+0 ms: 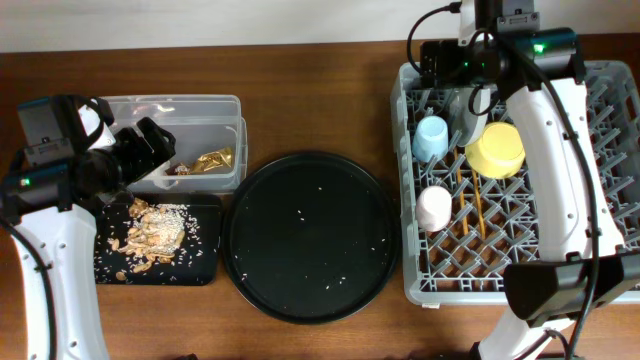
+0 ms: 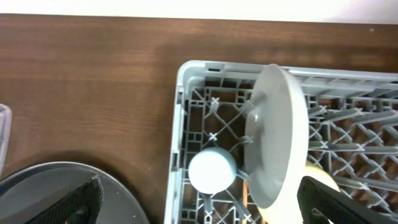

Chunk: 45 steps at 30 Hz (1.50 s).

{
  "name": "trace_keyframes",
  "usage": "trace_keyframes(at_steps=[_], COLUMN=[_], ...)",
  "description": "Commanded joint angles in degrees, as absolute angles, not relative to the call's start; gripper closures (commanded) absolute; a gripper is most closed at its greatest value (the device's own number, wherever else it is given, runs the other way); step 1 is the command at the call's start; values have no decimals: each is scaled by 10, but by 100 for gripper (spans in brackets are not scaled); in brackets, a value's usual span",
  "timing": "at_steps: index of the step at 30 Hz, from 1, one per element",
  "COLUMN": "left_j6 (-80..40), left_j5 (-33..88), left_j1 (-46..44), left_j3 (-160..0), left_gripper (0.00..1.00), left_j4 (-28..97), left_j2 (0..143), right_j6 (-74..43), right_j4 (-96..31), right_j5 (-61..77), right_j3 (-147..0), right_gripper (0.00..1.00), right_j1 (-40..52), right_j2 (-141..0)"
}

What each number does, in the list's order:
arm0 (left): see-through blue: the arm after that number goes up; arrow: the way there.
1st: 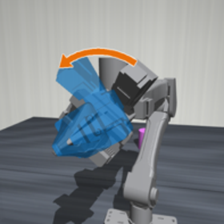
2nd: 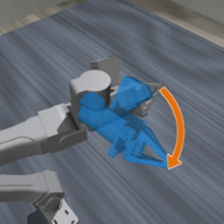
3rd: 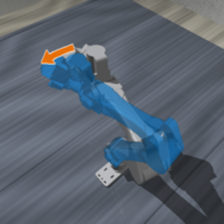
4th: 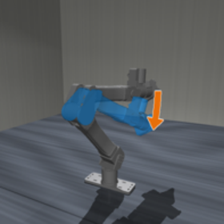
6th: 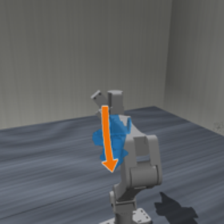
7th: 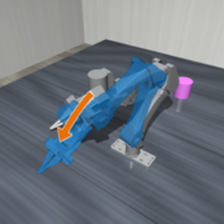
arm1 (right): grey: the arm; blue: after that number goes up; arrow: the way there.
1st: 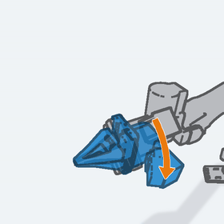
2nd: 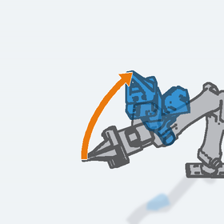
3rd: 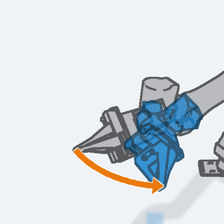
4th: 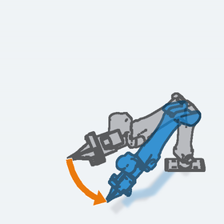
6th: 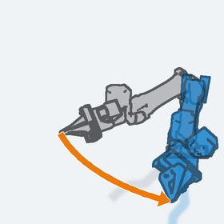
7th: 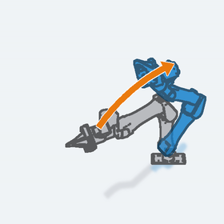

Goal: Sort waste into correct bins and load items into the dishwasher rack

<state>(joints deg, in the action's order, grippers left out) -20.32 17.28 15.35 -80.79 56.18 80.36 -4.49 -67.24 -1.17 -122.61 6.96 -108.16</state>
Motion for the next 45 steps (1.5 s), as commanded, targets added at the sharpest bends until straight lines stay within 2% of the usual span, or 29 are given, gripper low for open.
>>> trace_keyframes(at_steps=[1,8,11,23,32,34,36,41,43,45], left_j6=[-196,-196,-196,-196,-196,-196,-196,-196,-196,-196], left_j5=[171,171,171,171,171,171,171,171,171,171], left_j1=[156,156,156,156,156,156,156,156,156,156], left_j3=[-807,-807,-807,-807,-807,-807,-807,-807,-807,-807], left_gripper=[1,1,1,1,1,1,1,1,1,1], left_j4=[561,561,561,561,561,561,561,561,561,561], left_j2=[804,804,804,804,804,804,804,804,804,804], right_j6=[-49,-49,-49,-49,-49,-47,-47,-49,-50,-49], right_j4=[-673,-672,-672,-673,-675,-674,-635,-370,-211,-117], right_j5=[4,4,4,4,4,-25,-77,-84,-55,-35], right_j3=[-1231,-1231,-1231,-1231,-1218,-1146,-993,-590,-398,-297], right_gripper=[2,2,2,2,2,2,2,2,2,2], right_j1=[71,71,82,94,94,93,93,83,53,34], right_j2=[-1086,-1091,-1048,-575,-477,-413,-330,-118,-28,-6])
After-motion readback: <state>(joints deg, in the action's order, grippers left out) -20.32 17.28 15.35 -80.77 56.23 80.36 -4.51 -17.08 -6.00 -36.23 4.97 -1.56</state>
